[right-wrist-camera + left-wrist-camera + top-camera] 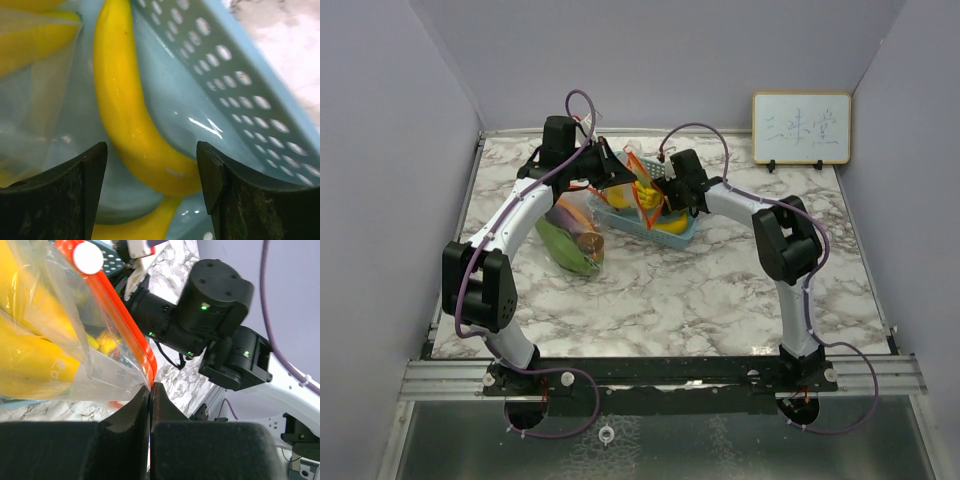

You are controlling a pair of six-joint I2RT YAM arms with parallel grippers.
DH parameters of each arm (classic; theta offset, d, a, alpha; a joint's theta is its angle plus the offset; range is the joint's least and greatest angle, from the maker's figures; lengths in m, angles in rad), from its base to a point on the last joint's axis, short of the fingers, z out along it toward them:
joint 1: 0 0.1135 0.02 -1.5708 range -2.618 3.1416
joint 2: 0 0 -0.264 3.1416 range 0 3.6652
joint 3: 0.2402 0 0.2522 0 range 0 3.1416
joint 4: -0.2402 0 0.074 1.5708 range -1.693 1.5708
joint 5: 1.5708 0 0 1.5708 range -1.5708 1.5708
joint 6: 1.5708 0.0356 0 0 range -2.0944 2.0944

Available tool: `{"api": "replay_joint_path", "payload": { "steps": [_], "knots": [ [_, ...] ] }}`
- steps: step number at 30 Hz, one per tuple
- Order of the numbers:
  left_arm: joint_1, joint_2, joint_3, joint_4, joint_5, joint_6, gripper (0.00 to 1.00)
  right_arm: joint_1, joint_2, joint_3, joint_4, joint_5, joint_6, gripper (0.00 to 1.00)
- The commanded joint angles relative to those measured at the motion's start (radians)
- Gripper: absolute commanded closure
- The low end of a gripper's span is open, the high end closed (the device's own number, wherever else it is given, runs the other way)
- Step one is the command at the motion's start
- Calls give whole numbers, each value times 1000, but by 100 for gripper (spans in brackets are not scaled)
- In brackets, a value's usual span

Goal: Place the food in the zip-top bag and seal the zipper
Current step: Pick up the fake fruit from the bin, then place the fake fruit in the zipper food storage bag.

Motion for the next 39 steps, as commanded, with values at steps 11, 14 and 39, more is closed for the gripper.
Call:
{"api": "replay_joint_path", "payload": {
  "steps": [11, 14, 39],
  "knots": [
    [3, 11, 34, 19, 36, -3, 100, -8, 91, -13, -15, -87, -8, 84],
    [5, 7, 29, 26, 38, -10, 100, -23, -20, -137, 9, -76, 7, 92],
    [-2, -74, -132, 239, 61, -343, 100, -45, -577, -509, 1021, -463, 592, 97]
  ]
}}
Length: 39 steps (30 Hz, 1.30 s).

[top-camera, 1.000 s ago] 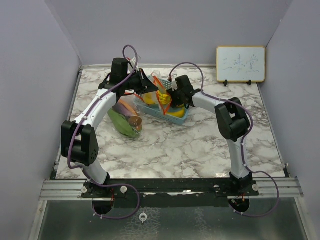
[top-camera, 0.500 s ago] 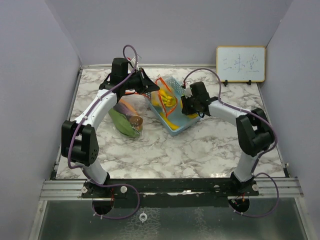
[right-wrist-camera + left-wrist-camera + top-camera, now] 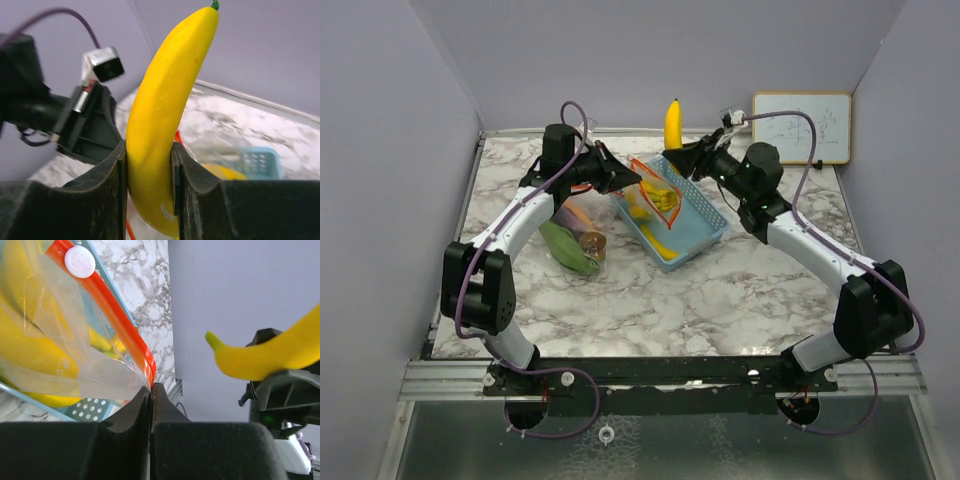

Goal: Place the food in the zip-top bag and seal the zipper
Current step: Place the fake fruit in the zipper food storage bag.

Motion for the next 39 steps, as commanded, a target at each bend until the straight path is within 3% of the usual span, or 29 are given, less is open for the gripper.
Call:
{"api": "replay_joint_path", "payload": {
  "steps": [1, 8, 13, 30, 39],
  "knots": [
    [-1, -66, -33, 47, 6, -61, 100, 4, 116, -90, 540, -107, 365, 97],
    [-1, -103, -92, 56, -31, -89, 100, 4, 377, -88, 999, -151, 758, 97],
    [1, -107, -98, 62, -47, -100, 100, 5, 416, -122, 1078, -164, 816, 98],
    [0, -64, -102, 168, -5, -189, 100, 15, 595, 4, 962, -213, 680, 98],
    [1, -62, -116, 185, 11, -204, 100, 17, 564, 91, 663, -112, 226, 98]
  ]
}}
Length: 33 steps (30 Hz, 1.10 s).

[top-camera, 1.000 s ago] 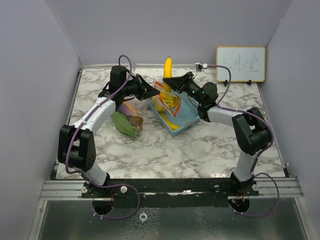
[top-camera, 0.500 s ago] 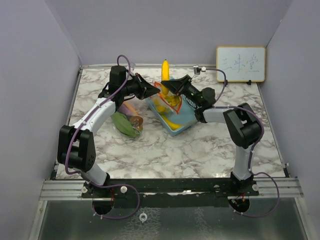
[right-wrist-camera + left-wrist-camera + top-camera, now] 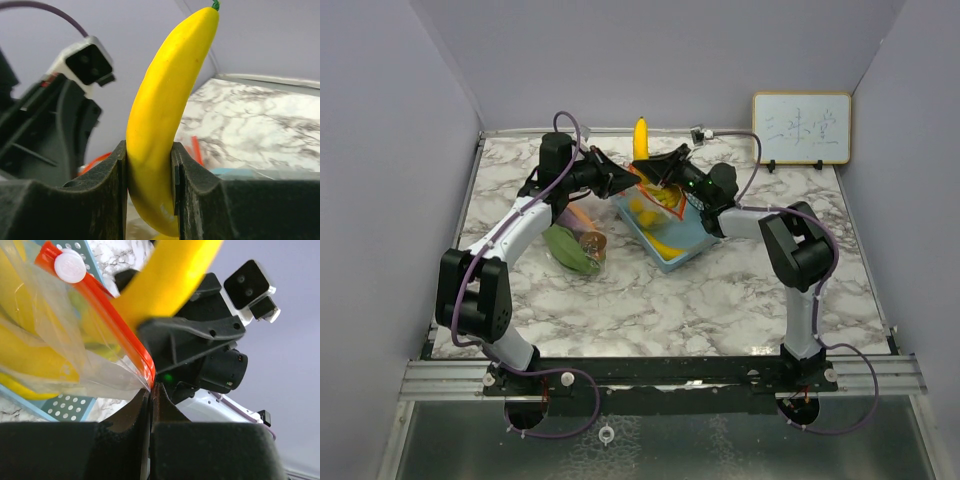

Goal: Place the food in the zip-top bag and seal the zipper
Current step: Place the fake fruit in the zipper food storage bag.

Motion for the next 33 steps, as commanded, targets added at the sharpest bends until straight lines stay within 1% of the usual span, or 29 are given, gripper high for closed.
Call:
{"api": "replay_joint_path", "payload": {
  "steps": [1, 4, 7, 8, 9, 10, 11, 12, 13, 15, 16, 20, 24, 28, 31, 33],
  "knots": [
    [0, -3, 0, 65, 40, -20, 100, 2, -6, 50, -226, 74, -334, 98],
    [-1, -1, 0, 66, 41, -18, 100, 2, -5, 54, -283, 87, -407, 98],
    [1, 4, 3, 67, 42, -19, 100, 2, -31, 25, -307, 84, -437, 97],
    [-1, 4, 3, 69, 42, -18, 100, 2, -45, 11, -315, 78, -443, 94],
    [-1, 6, 4, 69, 42, -17, 100, 2, -60, 1, -331, 71, -455, 87],
    [0, 7, 4, 69, 42, -16, 100, 1, -78, -6, -350, 61, -466, 78],
    [-1, 7, 4, 69, 43, -16, 100, 1, -94, -11, -369, 45, -478, 64],
    [-1, 10, 5, 69, 43, -14, 100, 2, -112, -13, -387, 31, -489, 47],
    [0, 12, 4, 70, 43, -12, 100, 1, -131, -14, -408, 20, -499, 35],
    [-1, 15, 6, 69, 42, -5, 100, 0, -172, -15, -452, 7, -513, 7],
    [-1, 18, 9, 67, 42, 3, 100, -1, -193, -12, -479, 2, -520, 1],
    [0, 31, 13, 60, 40, 28, 100, -4, -305, -1, -610, 17, -582, 0],
    [0, 41, 18, 66, 43, 36, 100, -15, -406, -9, -731, 100, -621, 0],
    [-1, 46, 35, 74, 47, 38, 100, -53, -458, 43, -990, 142, -639, 0],
    [-1, 51, 53, 79, 50, 43, 100, -58, -528, -1, -1138, 157, -693, 0],
    [0, 57, 67, 79, 52, 47, 100, -58, -584, -45, -1225, 173, -708, 3]
  ]
}}
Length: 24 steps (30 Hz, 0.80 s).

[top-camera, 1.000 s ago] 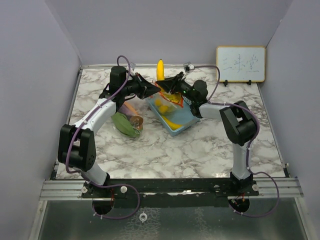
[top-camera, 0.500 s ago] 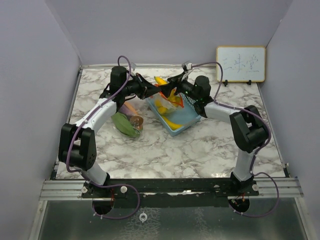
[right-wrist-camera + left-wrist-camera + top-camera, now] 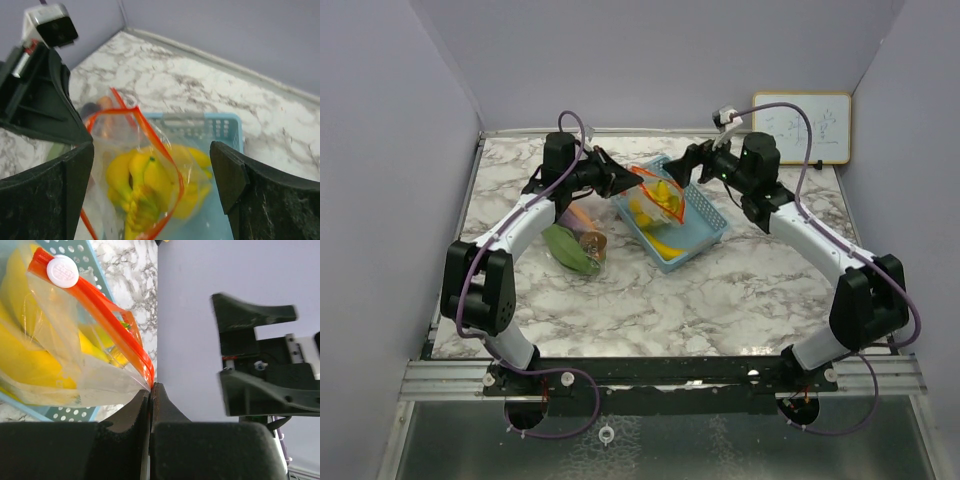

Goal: Place the food in the zip-top bag and seal the zipper
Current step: Place the fake fruit in the zipper food storage bag, then pick up the fake fruit from the bin.

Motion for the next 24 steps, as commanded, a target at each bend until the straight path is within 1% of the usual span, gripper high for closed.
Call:
{"api": "replay_joint_path", "payload": {
  "steps": [1, 4, 7, 10, 12, 15, 16, 20, 24],
  "knots": [
    [2, 15, 67, 53, 35, 22, 100, -8, -121, -85, -327, 75, -76, 4],
    [9, 21, 75, 92, 31, 4, 100, -8, -200, -135, -412, 111, -92, 6],
    [21, 30, 66, 194, 30, -65, 100, -7, -219, -137, -508, 138, -122, 10],
    [35, 47, 70, 280, 37, -112, 100, -7, -231, -147, -526, 130, -121, 16],
    [45, 71, 93, 246, 35, -72, 100, -5, -227, -141, -528, 103, -124, 21],
    [68, 77, 140, 100, 14, 43, 100, 20, -170, -109, -574, 84, -173, 24],
    [78, 76, 141, 76, 12, 64, 100, 32, -150, -104, -581, 84, -188, 24],
    [106, 70, 135, 80, 27, 69, 100, 54, -77, -110, -553, 34, -198, 25],
    [112, 76, 113, 135, 64, 39, 100, 95, 16, -120, -513, 5, -231, 27]
  ]
}}
